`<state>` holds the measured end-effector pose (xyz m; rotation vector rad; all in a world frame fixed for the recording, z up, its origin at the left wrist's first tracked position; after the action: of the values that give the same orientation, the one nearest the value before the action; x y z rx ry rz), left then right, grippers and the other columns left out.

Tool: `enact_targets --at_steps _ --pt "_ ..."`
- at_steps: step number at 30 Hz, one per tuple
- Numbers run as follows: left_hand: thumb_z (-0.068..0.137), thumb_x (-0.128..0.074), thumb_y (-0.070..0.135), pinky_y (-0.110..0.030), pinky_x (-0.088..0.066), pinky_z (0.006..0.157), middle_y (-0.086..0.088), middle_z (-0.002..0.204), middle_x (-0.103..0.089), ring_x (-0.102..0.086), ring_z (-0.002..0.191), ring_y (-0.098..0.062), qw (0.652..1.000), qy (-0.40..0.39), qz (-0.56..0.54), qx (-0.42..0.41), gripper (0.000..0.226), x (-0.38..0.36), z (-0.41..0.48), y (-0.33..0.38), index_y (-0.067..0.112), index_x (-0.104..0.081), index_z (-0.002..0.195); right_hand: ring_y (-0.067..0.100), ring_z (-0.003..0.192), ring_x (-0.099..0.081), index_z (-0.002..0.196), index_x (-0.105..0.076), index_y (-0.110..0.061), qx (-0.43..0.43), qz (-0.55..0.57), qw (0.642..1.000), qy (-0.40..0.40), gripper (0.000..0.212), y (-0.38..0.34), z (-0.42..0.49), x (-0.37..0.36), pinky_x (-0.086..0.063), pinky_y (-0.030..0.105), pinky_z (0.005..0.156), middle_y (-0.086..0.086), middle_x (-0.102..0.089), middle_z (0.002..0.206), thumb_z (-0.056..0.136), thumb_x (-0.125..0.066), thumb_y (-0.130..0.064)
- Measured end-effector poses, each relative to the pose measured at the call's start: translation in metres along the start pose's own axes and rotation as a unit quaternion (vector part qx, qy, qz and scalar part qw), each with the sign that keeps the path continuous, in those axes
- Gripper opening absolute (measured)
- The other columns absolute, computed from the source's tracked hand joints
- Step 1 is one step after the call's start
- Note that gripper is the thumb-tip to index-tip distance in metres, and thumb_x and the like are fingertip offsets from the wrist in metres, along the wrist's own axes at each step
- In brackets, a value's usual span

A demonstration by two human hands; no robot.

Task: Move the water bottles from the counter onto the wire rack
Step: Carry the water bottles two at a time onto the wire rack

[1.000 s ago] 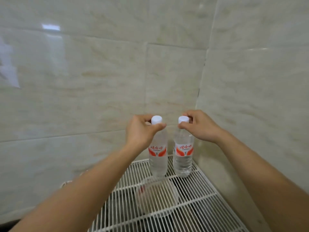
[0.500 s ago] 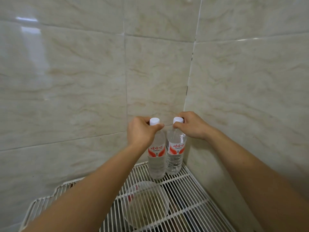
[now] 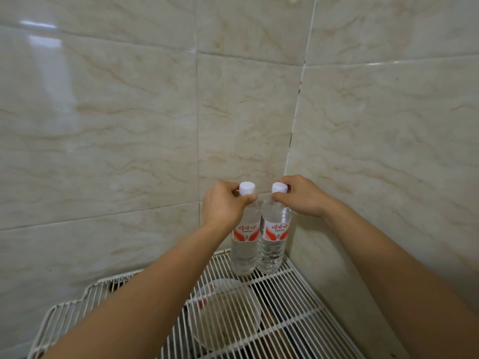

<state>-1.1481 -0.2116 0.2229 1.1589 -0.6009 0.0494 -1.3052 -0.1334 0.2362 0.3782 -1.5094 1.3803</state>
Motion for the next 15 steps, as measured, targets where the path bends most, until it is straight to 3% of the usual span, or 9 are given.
enact_targets --at_steps 3,6,8,10,15 --pt "0.083 -0.07 0.032 -0.031 -0.052 0.081 -0.005 0.115 -0.071 -0.065 0.101 -0.019 1.0 -0.015 0.015 -0.003 0.041 -0.002 -0.003 -0.003 0.016 -0.066 0.121 0.018 0.072 -0.054 0.083 -0.062 -0.007 -0.005 -0.01 1.0 0.004 0.016 0.004 -0.004 0.001 -0.039 0.029 0.06 0.003 -0.06 0.079 0.086 -0.06 -0.022" --pt "0.084 -0.069 0.031 -0.033 -0.049 0.091 -0.006 0.125 -0.066 -0.062 0.112 -0.02 0.999 -0.027 0.016 0.004 0.047 -0.001 -0.008 -0.009 0.013 -0.062 0.126 0.025 0.084 -0.058 0.082 -0.06 -0.013 -0.023 -0.029 0.999 0.013 0.014 0.005 -0.006 0.001 -0.048 0.035 0.068 0.005 -0.061 0.086 0.086 -0.06 -0.027" --pt "0.084 -0.069 0.033 -0.032 -0.047 0.094 -0.005 0.127 -0.065 -0.061 0.115 -0.019 0.999 -0.028 0.018 0.004 0.049 0.005 -0.011 -0.012 0.012 -0.061 0.127 0.031 0.11 -0.051 0.104 -0.064 -0.016 -0.024 -0.114 0.993 0.031 0.024 -0.003 -0.01 0.002 -0.046 0.043 0.087 0.009 -0.061 0.108 0.087 -0.058 -0.032" --pt "0.083 -0.069 0.037 -0.033 -0.048 0.095 -0.004 0.126 -0.066 -0.061 0.114 -0.018 1.0 -0.019 0.022 0.0 0.048 0.017 -0.015 -0.017 0.013 -0.063 0.124 0.029 0.128 -0.036 0.132 -0.053 -0.016 -0.003 -0.16 0.984 0.083 0.046 -0.023 -0.016 0.007 -0.035 0.044 0.1 0.008 -0.052 0.129 0.09 -0.055 -0.035" --pt "0.084 -0.065 0.042 -0.039 -0.051 0.095 -0.002 0.122 -0.068 -0.064 0.108 -0.018 0.999 0.017 0.035 0.004 0.045 0.074 -0.035 -0.048 0.014 -0.067 0.119 0.022 0.128 -0.034 0.128 -0.055 -0.014 0.115 -0.099 0.973 0.176 0.04 -0.106 -0.045 -0.013 -0.029 0.037 0.103 0.005 -0.053 0.131 0.09 -0.054 -0.026"
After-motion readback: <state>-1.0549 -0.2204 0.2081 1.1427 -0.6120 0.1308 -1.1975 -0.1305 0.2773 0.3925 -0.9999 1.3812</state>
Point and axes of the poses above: each hand's wrist, its own z-axis towards the middle knuckle, its own x-axis out of the back of the hand, y = z × x, the point moved 10 cm from there along z, towards the middle knuckle
